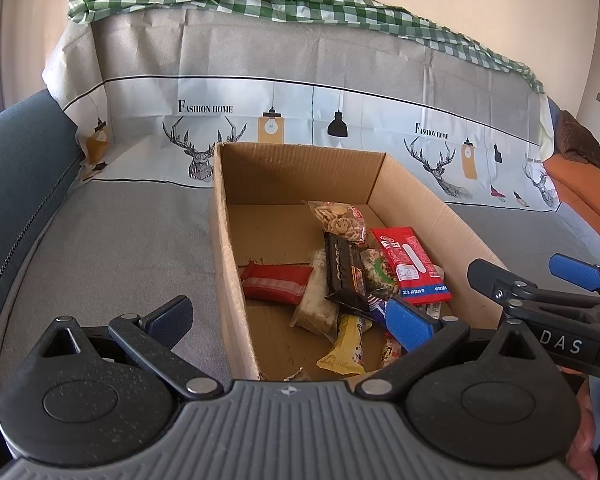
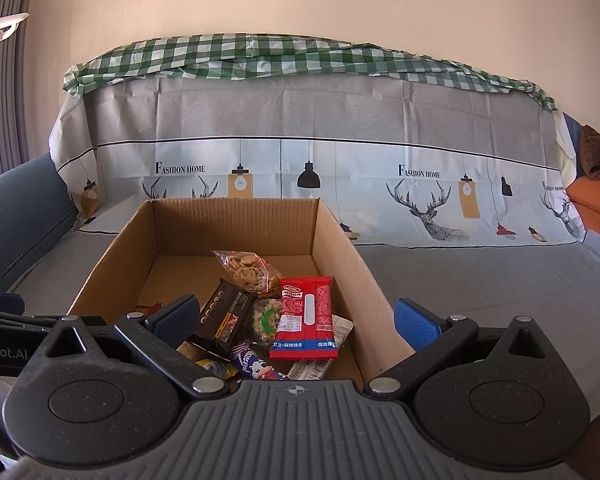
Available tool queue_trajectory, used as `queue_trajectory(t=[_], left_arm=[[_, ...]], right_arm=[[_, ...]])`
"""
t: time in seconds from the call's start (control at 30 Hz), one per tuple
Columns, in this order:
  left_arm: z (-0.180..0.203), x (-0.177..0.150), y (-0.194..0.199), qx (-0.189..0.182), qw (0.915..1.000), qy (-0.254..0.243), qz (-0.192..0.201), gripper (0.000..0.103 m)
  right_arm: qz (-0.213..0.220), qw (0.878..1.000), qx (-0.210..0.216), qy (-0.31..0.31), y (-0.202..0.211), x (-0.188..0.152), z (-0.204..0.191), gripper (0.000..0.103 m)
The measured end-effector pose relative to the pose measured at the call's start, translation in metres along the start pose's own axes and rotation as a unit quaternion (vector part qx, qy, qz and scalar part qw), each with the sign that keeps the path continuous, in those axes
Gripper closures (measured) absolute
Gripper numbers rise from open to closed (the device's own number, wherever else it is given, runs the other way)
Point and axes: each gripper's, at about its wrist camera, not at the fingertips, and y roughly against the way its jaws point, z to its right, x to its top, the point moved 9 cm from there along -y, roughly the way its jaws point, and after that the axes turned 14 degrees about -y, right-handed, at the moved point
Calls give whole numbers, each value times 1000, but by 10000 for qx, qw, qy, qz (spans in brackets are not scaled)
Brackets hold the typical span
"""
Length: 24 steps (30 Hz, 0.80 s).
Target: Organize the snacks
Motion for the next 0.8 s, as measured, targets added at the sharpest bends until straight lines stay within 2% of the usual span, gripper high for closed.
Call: queue_trajectory(t=[0.8], left_arm=[[0, -1, -3, -19, 10000, 67, -26, 0]], right_arm=[[-11, 10000, 8, 26, 0, 1, 2, 1]])
